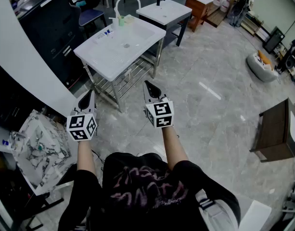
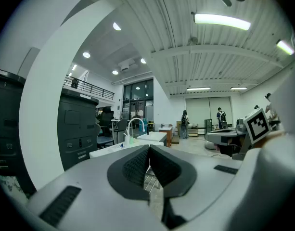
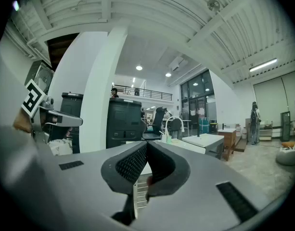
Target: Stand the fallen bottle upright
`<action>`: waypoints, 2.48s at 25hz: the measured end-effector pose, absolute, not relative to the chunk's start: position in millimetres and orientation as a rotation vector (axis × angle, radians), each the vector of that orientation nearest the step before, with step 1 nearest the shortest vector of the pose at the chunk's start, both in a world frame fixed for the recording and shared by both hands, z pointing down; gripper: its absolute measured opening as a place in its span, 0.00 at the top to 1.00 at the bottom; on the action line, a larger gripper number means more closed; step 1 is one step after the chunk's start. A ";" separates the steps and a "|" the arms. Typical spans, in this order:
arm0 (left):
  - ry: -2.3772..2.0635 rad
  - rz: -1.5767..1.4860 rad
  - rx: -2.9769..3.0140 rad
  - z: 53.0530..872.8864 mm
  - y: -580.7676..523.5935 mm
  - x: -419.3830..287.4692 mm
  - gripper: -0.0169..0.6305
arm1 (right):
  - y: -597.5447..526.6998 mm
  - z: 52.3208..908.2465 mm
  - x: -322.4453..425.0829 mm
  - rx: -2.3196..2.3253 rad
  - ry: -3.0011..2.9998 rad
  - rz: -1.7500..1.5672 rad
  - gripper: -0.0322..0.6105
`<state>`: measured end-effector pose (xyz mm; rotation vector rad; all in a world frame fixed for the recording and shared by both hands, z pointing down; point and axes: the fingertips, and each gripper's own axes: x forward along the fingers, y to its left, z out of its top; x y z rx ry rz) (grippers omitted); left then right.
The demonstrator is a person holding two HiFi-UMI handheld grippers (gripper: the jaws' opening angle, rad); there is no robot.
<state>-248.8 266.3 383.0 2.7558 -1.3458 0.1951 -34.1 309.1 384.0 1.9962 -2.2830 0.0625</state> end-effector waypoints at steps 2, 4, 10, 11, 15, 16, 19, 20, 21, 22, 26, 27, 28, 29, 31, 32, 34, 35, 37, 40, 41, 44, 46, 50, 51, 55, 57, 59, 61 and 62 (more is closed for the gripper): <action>-1.343 0.194 2.753 383.6 264.6 -250.3 0.95 | 307.6 383.8 -34.8 2.003 -2.283 0.064 0.93; -1.340 0.197 2.752 384.9 264.4 -250.5 0.95 | 307.2 384.2 -34.3 2.008 -2.281 0.064 0.93; -1.350 0.209 2.743 385.6 266.4 -249.9 0.95 | 308.1 387.7 -31.3 1.999 -2.290 0.069 0.93; -1.354 0.214 2.742 385.4 266.7 -250.0 0.95 | 308.4 388.2 -30.2 2.004 -2.298 0.072 0.93; -1.363 0.235 2.738 388.8 267.8 -249.6 0.95 | 309.7 390.8 -28.1 2.004 -2.317 0.075 0.93; -1.366 0.239 2.736 389.5 267.5 -249.8 0.95 | 309.2 392.1 -27.6 2.002 -2.319 0.075 0.93; -1.371 0.243 2.728 390.0 264.1 -249.5 0.95 | 306.8 394.8 -25.9 1.989 -2.318 0.068 0.93; -1.370 0.244 2.726 390.4 262.5 -248.4 0.95 | 305.5 394.9 -25.2 1.985 -2.319 0.070 0.93; -1.368 0.246 2.726 390.7 260.2 -246.8 0.95 | 303.4 394.5 -24.5 1.983 -2.321 0.075 0.93; -1.366 0.249 2.727 391.2 257.3 -244.9 0.95 | 300.2 394.5 -23.5 1.982 -2.323 0.080 0.93; -1.352 0.268 2.725 399.4 241.2 -237.9 0.95 | 282.9 403.0 -16.3 1.976 -2.310 0.085 0.93; -1.349 0.273 2.721 402.4 235.9 -236.8 0.95 | 277.6 405.3 -15.0 1.976 -2.308 0.090 0.93; -1.346 0.275 2.716 404.8 229.6 -235.6 0.95 | 271.2 406.7 -14.0 1.975 -2.307 0.095 0.93; -1.343 0.275 2.712 406.6 222.5 -234.1 0.95 | 263.9 407.3 -13.4 1.973 -2.309 0.101 0.93; -1.338 0.273 2.706 409.7 206.2 -230.2 0.95 | 247.4 407.8 -12.2 1.966 -2.312 0.101 0.93; -1.336 0.274 2.702 411.5 197.6 -228.0 0.95 | 239.2 408.5 -11.1 1.962 -2.311 0.092 0.93; -1.330 0.279 2.694 416.2 180.9 -222.7 0.95 | 222.8 411.1 -7.8 1.956 -2.311 0.085 0.93; -1.325 0.284 2.692 419.0 172.3 -219.9 0.95 | 214.1 413.2 -5.2 1.955 -2.314 0.092 0.93; -1.315 0.294 2.686 425.1 153.0 -214.5 0.95 | 194.5 418.1 0.4 1.955 -2.306 0.102 0.93; -1.300 0.304 2.666 434.7 120.2 -209.7 0.95 | 162.8 424.7 4.4 1.945 -2.288 0.113 0.93; -1.295 0.306 2.660 437.0 108.4 -208.4 0.95 | 151.9 427.0 5.8 1.942 -2.283 0.118 0.93; -1.280 0.311 2.656 439.9 70.1 -203.1 0.95 | 116.4 430.6 10.2 1.935 -2.270 0.126 0.93; -1.269 0.315 2.658 440.4 42.2 -198.9 0.95 | 90.8 431.1 14.9 1.937 -2.256 0.124 0.93; -1.241 0.320 2.655 445.1 -14.8 -191.4 0.95 | 38.3 430.6 23.7 1.956 -2.229 0.127 0.93; -1.233 0.323 2.655 446.6 -28.3 -189.7 0.95 | 25.9 430.3 24.7 1.960 -2.225 0.132 0.93; -1.204 0.325 2.663 446.7 -76.0 -182.9 0.95 | -14.3 430.9 31.6 1.965 -2.196 0.111 0.93; -1.192 0.323 2.672 444.4 -94.1 -178.2 0.95 | -28.7 429.9 35.9 1.971 -2.183 0.110 0.93; -1.176 0.329 2.684 443.3 -107.5 -173.1 0.95 | -38.9 430.7 41.2 1.983 -2.176 0.124 0.93; -1.166 0.339 2.694 443.0 -120.1 -168.8 0.95 | -48.2 429.5 45.7 2.000 -2.175 0.142 0.93; -1.165 0.342 2.696 442.8 -126.6 -167.5 0.95 | -52.9 428.1 47.1 2.007 -2.177 0.150 0.93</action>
